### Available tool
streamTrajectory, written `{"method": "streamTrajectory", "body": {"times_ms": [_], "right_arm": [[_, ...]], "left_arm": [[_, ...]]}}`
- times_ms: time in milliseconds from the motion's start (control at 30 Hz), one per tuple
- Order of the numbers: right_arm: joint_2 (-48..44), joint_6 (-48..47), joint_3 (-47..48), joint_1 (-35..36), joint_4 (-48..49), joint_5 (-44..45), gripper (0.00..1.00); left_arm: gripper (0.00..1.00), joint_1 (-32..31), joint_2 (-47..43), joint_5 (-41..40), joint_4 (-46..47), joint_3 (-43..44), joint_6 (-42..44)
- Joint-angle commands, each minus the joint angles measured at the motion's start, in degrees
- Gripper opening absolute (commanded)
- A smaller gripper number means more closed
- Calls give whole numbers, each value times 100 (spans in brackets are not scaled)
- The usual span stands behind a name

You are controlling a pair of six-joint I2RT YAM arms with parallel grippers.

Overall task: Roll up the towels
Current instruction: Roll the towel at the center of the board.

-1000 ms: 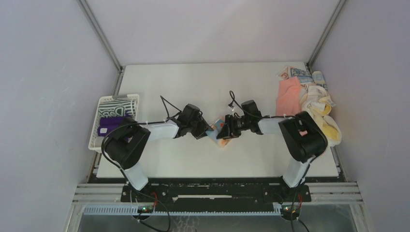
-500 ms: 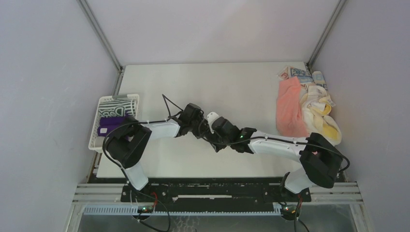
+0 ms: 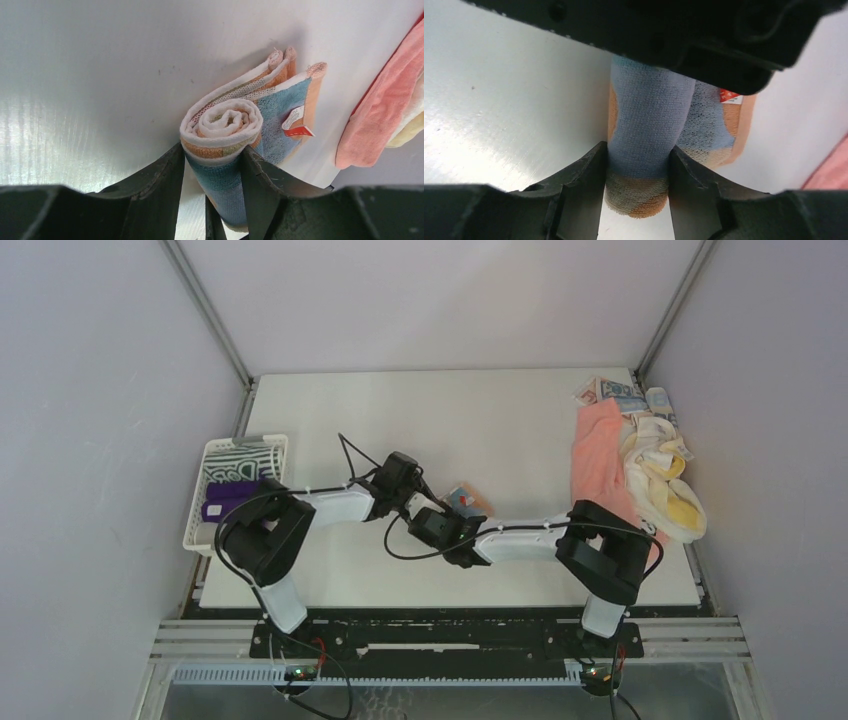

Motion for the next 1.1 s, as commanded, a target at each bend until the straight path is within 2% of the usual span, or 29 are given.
{"method": "streamTrajectory", "body": {"times_ms": [0, 233, 467, 833, 1067], "right_arm": [[171, -157, 254, 293, -109, 671, 46], [-135, -229, 484, 550, -284, 976, 55], [-51, -170, 584, 651, -395, 1055, 55], [597, -102, 588, 856, -447, 1291, 49], [1002, 85, 680, 827, -689, 1411, 40]], "left_arm": [[50, -91, 269, -97, -660, 31, 298], [50, -91, 266, -123, -699, 4, 321], [51, -91, 265, -110, -702, 18, 307], [51, -98, 296, -80, -697, 28, 294], [51, -100, 264, -28, -661, 25, 272]]}}
